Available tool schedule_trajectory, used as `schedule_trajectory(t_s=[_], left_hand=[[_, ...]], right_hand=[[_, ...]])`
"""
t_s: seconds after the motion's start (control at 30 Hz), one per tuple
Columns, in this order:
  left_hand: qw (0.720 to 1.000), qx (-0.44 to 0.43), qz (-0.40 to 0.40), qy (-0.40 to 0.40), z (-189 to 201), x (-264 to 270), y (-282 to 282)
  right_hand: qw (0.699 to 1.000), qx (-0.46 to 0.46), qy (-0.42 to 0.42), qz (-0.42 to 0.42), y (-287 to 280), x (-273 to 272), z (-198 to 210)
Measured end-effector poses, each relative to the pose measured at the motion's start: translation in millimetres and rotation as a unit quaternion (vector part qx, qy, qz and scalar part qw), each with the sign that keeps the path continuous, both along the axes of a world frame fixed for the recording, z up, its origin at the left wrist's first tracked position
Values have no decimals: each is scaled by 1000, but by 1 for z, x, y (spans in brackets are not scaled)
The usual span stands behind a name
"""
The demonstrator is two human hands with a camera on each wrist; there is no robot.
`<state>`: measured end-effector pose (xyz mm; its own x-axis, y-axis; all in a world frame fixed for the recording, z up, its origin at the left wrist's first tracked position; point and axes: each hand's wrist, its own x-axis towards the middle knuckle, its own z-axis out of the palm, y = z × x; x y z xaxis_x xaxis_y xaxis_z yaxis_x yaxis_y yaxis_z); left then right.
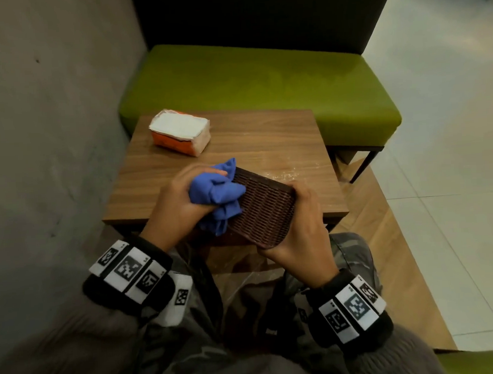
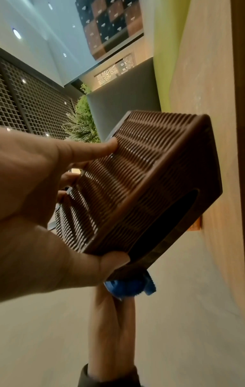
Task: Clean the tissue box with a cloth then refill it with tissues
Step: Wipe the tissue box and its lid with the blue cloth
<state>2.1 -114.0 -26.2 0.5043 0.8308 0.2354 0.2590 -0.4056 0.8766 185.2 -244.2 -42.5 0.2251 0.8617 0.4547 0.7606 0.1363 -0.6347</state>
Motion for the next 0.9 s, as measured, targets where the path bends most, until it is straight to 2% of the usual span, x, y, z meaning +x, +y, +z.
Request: schedule_trajectory(t_s=[0.07,0.1,0.17,0.23,0.3,0.37,0.43,0.5,0.63,0.7,0.8,0.83,0.9], left_hand=[[993,10,98,-64,11,11,-10],[989,29,116,-87,18,17,-19],[991,83,60,-87,29,30,-40],[982,183,-39,-7,32,43,-59],[973,220,-65,28,30,46,-54],[989,148,12,-16,32,44,-34],[989,84,107,-63,32,42,-15],[990,67,100,-68,31,47,-21],[991,130,-23,-27,33,61,-51],[993,107,16,-36,38,61,-35],[989,-17,133,-61,42,55,-7],[988,-40,136,-62,40,55,-4],[995,7,96,-21,39,55,-11]], right_hand=[[1000,1,-9,-4,3,-4,1],[1000,1,-14,-7,4,-6,1],[1000,-3,-17,-13,8,-5,-1],[1000,-12,15,-8,10,-4,-2],[999,-4,40,3,8,0,-4],[1000,-3,6,-12,5,2,-4],[1000,-5,-13,-19,2,2,-2],[1000,-7,-11,-21,3,3,-4],[1000,-1,8,-10,7,2,-7],[1000,-6,3,-8,5,3,-6],[1000,-20,-12,-4,3,4,-5],[1000,-24,-9,-2,2,3,-5],[999,-30,9,-10,3,1,-5]])
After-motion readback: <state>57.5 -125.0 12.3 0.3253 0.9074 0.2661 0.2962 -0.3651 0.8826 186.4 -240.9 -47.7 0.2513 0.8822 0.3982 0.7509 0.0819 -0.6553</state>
